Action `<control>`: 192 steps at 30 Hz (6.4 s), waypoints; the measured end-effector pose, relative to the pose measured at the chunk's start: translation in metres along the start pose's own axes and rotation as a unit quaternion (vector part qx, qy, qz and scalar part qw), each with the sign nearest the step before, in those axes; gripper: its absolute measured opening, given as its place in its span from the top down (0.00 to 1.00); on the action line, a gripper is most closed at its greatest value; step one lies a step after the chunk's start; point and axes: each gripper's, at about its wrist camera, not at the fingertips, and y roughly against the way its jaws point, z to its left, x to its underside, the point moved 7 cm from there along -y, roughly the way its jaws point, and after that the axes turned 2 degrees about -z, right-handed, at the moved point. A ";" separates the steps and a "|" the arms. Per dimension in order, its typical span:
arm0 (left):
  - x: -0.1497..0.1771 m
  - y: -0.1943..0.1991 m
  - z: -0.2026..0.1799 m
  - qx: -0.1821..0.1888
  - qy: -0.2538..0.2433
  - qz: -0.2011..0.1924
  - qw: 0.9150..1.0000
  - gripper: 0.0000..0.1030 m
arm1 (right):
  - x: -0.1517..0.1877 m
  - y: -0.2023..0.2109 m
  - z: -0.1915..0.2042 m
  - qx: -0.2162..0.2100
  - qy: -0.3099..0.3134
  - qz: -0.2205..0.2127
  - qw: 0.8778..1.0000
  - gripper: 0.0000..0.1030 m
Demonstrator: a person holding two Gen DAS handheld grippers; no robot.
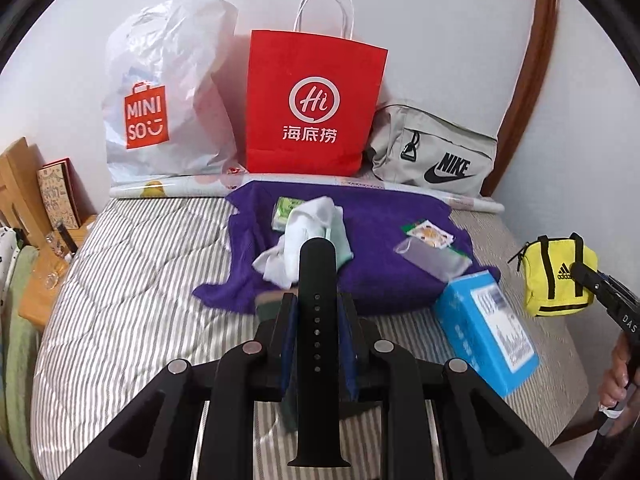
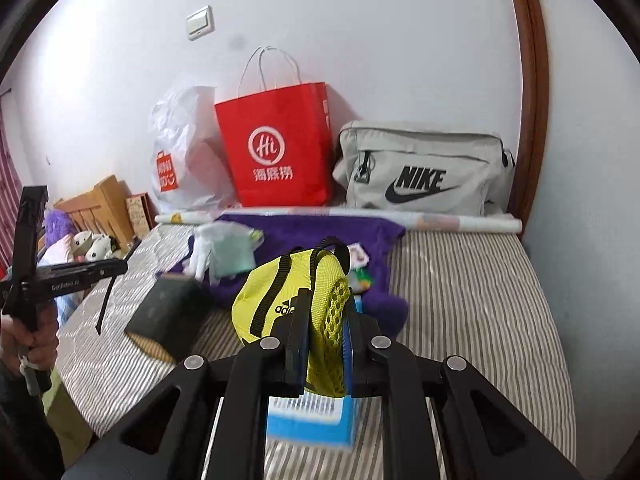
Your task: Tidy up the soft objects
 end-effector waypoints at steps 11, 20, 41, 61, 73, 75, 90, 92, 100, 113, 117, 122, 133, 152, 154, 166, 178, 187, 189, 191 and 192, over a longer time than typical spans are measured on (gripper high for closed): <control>-0.045 -0.045 -0.005 0.023 0.005 0.005 1.000 0.81 | -0.032 -0.051 -0.015 0.000 -0.010 -0.002 1.000 0.87; -0.078 -0.076 -0.003 0.029 0.003 0.006 1.000 0.81 | -0.037 -0.093 -0.020 0.002 -0.012 0.016 1.000 0.87; -0.084 -0.184 0.020 0.023 0.023 0.080 0.996 0.81 | -0.026 -0.202 -0.014 -0.011 -0.001 0.122 0.993 0.85; -0.071 -0.161 0.019 0.001 -0.010 0.098 0.995 0.54 | -0.026 -0.178 -0.008 -0.009 0.017 0.113 0.993 0.46; -0.021 -0.068 0.010 -0.004 -0.013 0.078 0.997 0.54 | 0.016 -0.088 0.010 0.001 -0.002 0.103 0.995 0.43; -0.010 -0.052 0.008 0.002 -0.009 0.073 0.997 0.54 | 0.029 -0.072 0.017 -0.005 -0.009 0.110 0.994 0.43; 0.080 0.010 0.029 0.006 0.020 0.061 0.998 0.49 | 0.119 0.006 0.099 -0.039 0.019 0.121 0.992 0.43; 0.089 0.010 0.035 0.002 0.022 0.066 0.998 0.49 | 0.129 0.000 0.107 -0.035 0.018 0.126 0.991 0.43; 0.115 0.007 0.051 0.008 0.023 0.083 0.996 0.49 | 0.152 -0.026 0.112 -0.004 -0.005 0.141 0.990 0.43; 0.139 0.010 0.037 0.045 -0.027 0.099 0.994 0.49 | 0.161 -0.064 0.112 0.045 -0.044 0.144 0.987 0.37; 0.153 0.006 0.019 0.069 -0.060 0.115 0.989 0.49 | 0.159 -0.068 0.110 0.067 -0.027 0.136 0.988 0.51; 0.162 -0.004 -0.012 0.097 -0.097 0.133 0.982 0.49 | 0.155 -0.046 0.111 0.040 -0.012 0.119 0.992 0.52; 0.175 -0.004 -0.070 0.143 -0.153 0.141 0.968 0.45 | 0.125 0.020 0.076 0.031 0.000 0.061 0.998 0.52; 0.183 0.006 -0.101 0.093 -0.224 0.131 0.961 0.64 | 0.126 0.047 0.057 0.019 -0.011 0.033 0.999 0.52; 0.178 0.003 -0.091 0.080 -0.196 0.133 0.968 0.76 | 0.127 0.048 0.052 0.023 -0.014 0.031 0.999 0.52; 0.181 0.004 -0.083 0.069 -0.190 0.130 0.971 0.78 | 0.131 0.044 0.039 0.020 -0.023 0.033 0.999 0.52; 0.183 0.008 -0.077 0.059 -0.166 0.107 0.978 0.79 | 0.172 0.044 0.020 0.031 -0.014 0.082 0.996 0.52; 0.175 0.016 -0.070 0.062 -0.135 0.100 0.984 0.80 | 0.194 0.033 0.018 0.032 -0.013 0.117 0.993 0.52; 0.171 0.020 -0.068 0.063 -0.129 0.096 0.985 0.80 | 0.193 0.034 0.019 0.031 -0.011 0.116 0.993 0.52; 0.167 0.023 -0.065 0.061 -0.124 0.092 0.986 0.80 | 0.190 0.035 0.020 0.029 -0.010 0.115 0.993 0.52; 0.164 0.024 -0.063 0.060 -0.122 0.090 0.987 0.80 | 0.187 0.037 0.021 0.030 -0.009 0.113 0.993 0.52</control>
